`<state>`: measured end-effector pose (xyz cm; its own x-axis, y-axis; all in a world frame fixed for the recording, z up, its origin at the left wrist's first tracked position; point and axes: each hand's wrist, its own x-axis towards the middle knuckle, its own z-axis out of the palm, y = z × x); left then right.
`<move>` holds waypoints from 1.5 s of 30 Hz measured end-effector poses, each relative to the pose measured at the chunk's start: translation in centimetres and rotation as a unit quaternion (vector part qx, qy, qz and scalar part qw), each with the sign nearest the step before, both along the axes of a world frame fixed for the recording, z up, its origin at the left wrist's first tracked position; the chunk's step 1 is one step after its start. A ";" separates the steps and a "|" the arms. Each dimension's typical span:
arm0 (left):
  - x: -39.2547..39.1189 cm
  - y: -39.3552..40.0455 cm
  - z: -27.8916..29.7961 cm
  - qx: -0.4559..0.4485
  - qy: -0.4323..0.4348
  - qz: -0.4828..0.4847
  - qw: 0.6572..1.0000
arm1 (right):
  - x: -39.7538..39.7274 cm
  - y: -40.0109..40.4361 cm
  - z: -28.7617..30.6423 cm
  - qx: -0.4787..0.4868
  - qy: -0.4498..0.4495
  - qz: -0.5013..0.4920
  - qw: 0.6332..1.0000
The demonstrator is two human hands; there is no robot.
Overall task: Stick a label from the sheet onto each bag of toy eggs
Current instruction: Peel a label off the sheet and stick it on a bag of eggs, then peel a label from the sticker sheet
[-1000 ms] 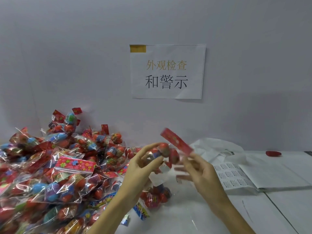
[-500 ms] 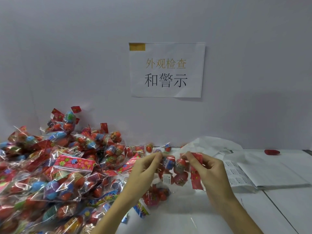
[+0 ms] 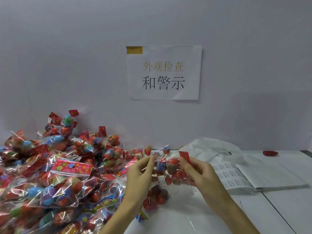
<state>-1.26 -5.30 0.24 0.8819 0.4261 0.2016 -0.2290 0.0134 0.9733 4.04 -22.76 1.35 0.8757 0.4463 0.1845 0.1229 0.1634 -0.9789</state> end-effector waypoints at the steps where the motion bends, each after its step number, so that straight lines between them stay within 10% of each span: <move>1: 0.0 0.1 -0.1 0.003 0.004 0.012 1.000 | 0.0 0.0 -0.1 -0.006 -0.002 0.011 1.000; 13: -0.4 1.4 1.4 -0.052 0.039 -0.104 0.992 | 0.4 0.0 -0.3 -0.019 0.009 0.040 0.999; 17: -0.2 1.0 0.8 -0.079 0.006 -0.017 0.997 | 0.3 0.6 -0.7 -0.050 -0.035 -0.134 0.989; 21: -0.2 0.6 0.0 0.095 -0.125 0.130 0.979 | 0.0 1.1 -0.9 -0.035 -0.016 -0.067 0.997; 27: -0.2 -0.9 -1.1 0.315 -0.225 0.028 0.921 | -0.6 2.1 -1.2 0.031 -0.009 0.000 0.999; 31: -0.2 -0.5 -0.3 0.246 -0.165 0.124 0.947 | -0.1 1.2 -0.5 0.032 0.033 -0.015 0.999; 38: 0.0 0.4 0.6 -0.128 0.013 -0.061 0.990 | 0.3 1.1 -1.2 -0.025 -0.033 -0.014 0.999; 45: -0.2 0.1 0.1 0.073 0.004 -0.031 0.997 | 0.0 0.3 -0.3 -0.099 0.018 0.020 0.995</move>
<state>-1.47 -5.22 0.34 0.9076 0.3367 0.2508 -0.2252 -0.1139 0.9676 4.06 -22.49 1.07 0.8606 0.5059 0.0580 0.0840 -0.0287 -0.9960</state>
